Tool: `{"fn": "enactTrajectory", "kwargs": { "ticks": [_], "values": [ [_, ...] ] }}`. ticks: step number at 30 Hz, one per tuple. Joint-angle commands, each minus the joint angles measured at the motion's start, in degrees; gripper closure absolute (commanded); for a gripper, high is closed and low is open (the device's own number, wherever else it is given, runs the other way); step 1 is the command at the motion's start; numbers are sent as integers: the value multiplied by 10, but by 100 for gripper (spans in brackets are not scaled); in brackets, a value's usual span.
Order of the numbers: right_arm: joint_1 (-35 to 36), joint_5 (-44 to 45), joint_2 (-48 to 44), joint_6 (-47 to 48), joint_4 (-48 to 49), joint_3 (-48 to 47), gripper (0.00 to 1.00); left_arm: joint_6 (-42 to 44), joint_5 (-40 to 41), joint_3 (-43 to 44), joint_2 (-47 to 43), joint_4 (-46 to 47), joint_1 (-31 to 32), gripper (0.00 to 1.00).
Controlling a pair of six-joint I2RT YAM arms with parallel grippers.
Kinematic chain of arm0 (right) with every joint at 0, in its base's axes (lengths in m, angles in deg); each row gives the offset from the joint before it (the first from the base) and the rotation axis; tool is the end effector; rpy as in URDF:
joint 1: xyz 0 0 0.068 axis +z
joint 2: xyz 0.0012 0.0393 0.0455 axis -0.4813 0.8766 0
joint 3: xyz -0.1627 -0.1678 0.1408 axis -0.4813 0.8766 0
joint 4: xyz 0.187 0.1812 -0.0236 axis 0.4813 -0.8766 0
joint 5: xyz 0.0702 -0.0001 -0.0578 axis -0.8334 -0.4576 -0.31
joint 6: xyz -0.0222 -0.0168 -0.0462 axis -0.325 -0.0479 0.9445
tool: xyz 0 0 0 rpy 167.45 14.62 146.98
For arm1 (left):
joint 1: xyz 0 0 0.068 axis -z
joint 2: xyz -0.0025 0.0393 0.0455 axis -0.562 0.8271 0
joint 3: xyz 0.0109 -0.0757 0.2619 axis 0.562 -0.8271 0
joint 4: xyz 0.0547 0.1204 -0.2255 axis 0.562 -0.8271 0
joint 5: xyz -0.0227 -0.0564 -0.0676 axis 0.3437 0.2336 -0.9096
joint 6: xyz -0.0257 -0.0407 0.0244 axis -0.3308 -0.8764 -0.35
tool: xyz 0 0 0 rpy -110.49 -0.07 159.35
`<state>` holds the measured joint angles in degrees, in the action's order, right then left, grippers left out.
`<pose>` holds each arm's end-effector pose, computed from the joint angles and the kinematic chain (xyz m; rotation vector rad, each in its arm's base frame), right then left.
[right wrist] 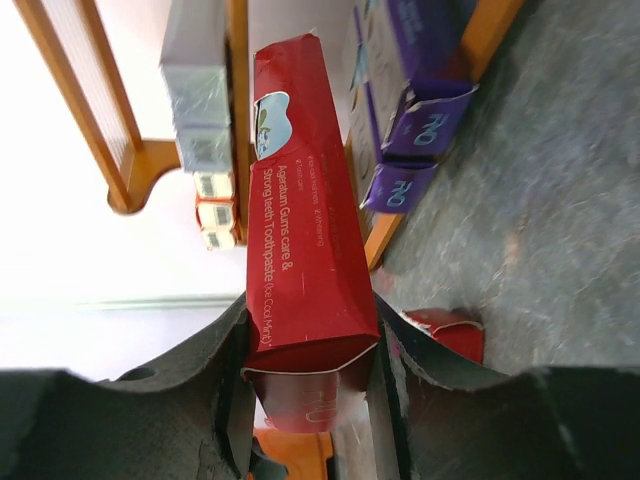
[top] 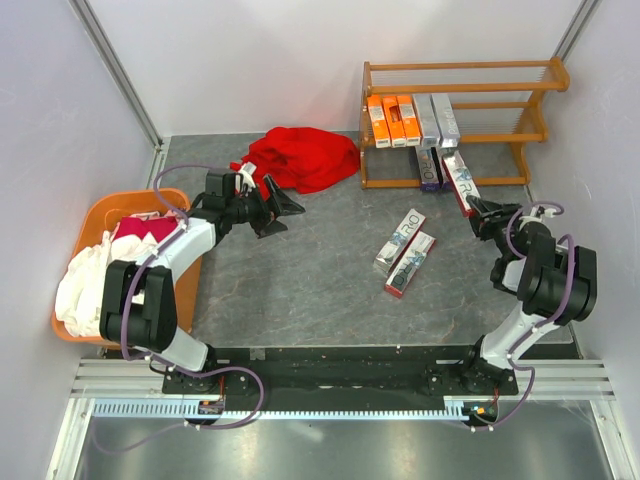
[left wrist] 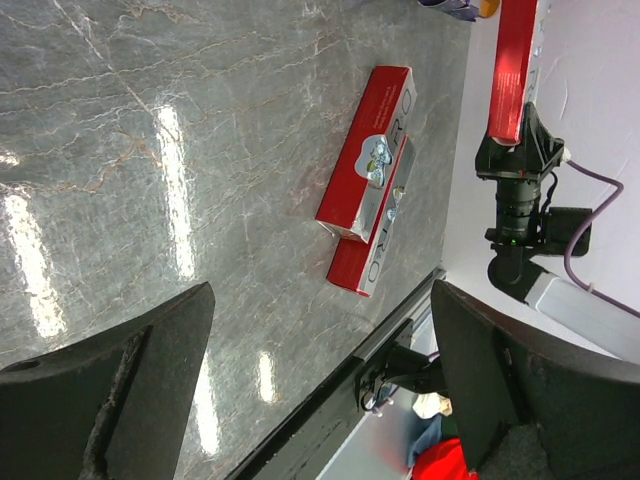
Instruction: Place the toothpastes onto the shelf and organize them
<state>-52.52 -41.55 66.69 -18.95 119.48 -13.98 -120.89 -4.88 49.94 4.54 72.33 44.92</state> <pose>0.2801 -0.1009 0.1510 1.0257 1.4728 1.2029 0.3183 -0.0822 0.2367 -0.3120 2.3443 -1.2339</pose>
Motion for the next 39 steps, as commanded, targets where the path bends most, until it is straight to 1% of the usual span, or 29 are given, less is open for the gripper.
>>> {"fn": "enactTrajectory", "kwargs": {
  "ticks": [1,8,15,19,32,35,39],
  "values": [
    [-6,18,34,-28,89,-32,62,26,-3,13,5,0,0,4],
    [-6,54,73,-42,105,-61,62,30,-3,11,3,-1,0,4],
    [-6,81,121,-32,72,-131,62,31,-8,7,7,-1,0,4],
    [-6,88,168,-35,65,-174,63,30,-10,6,4,-2,0,4],
    [22,108,247,24,-85,-325,62,25,-15,-5,-10,-2,0,4],
    [33,121,257,36,-113,-349,62,24,-14,-8,-18,-1,1,4],
    [48,134,285,40,-127,-373,62,24,-18,-11,-20,-1,0,4]
  ]
}}
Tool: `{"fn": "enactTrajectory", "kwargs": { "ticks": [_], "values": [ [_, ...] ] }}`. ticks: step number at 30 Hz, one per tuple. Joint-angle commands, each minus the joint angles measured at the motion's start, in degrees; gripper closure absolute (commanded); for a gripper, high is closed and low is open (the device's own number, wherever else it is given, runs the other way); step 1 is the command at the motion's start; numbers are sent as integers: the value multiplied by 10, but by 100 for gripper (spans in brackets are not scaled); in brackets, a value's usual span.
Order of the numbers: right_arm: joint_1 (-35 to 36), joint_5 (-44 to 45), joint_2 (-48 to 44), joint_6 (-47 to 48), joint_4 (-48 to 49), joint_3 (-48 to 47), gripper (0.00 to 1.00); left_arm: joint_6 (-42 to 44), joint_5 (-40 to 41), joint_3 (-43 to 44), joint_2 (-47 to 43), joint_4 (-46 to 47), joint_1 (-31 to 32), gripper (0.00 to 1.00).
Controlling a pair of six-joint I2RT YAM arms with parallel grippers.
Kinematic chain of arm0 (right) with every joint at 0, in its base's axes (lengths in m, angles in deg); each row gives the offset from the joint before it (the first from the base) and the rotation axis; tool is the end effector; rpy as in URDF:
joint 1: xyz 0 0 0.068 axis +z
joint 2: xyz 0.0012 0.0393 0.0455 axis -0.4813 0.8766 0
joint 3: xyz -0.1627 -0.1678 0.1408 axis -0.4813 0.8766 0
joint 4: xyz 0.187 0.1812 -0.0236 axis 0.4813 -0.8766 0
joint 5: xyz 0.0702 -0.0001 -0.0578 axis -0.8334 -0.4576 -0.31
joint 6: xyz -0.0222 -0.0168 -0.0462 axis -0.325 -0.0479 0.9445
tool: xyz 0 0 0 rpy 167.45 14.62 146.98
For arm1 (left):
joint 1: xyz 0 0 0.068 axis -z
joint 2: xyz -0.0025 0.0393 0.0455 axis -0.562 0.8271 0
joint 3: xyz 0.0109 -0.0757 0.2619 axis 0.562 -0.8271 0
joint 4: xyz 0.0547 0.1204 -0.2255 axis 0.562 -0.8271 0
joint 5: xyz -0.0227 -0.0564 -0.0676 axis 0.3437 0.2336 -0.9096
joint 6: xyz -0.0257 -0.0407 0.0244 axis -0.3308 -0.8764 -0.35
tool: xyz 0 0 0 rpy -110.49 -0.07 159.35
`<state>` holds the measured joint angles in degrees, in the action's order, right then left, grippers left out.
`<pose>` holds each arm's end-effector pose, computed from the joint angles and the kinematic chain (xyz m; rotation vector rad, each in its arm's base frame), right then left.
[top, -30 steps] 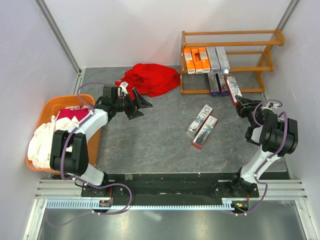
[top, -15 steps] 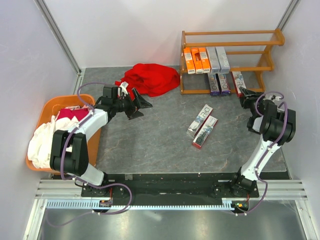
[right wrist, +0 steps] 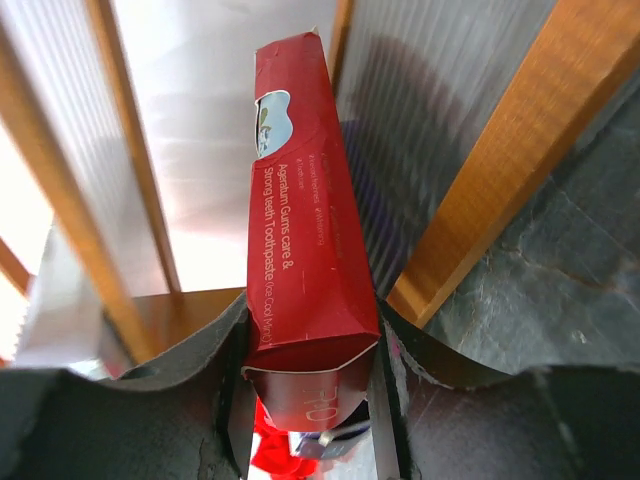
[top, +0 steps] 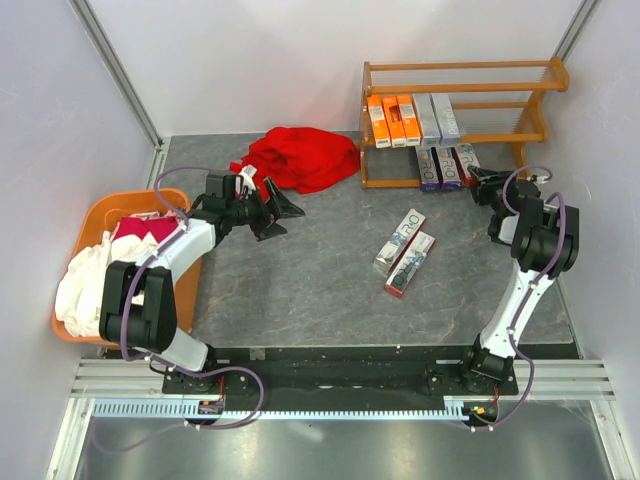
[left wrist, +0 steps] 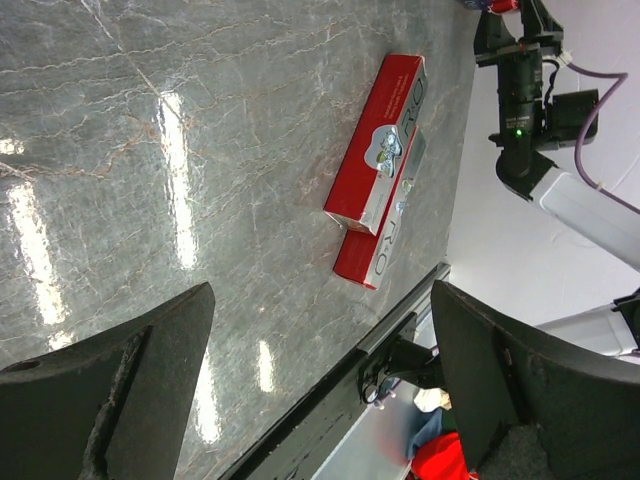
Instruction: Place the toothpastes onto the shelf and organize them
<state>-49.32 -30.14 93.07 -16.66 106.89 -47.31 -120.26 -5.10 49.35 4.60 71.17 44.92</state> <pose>0.4129 -0.1395 0.1127 1.1595 1.4641 1.0459 0.3156 -0.0819 0.2315 -0.3157 2.3729 -1.2297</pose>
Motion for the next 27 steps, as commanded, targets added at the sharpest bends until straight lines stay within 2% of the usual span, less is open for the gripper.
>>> {"fn": "enactTrajectory", "kwargs": {
  "ticks": [1,20,25,27],
  "values": [
    [19,21,26,16,-3,-42,62,17,-16,-6,-21,10,1,4],
    [84,42,54,-20,80,27,61,16,-14,-12,-25,13,1,4],
    [103,44,54,-29,88,34,54,16,-13,-16,-29,14,1,4],
    [108,44,53,-31,95,39,48,16,-13,-16,-30,14,1,4]
  ]
}}
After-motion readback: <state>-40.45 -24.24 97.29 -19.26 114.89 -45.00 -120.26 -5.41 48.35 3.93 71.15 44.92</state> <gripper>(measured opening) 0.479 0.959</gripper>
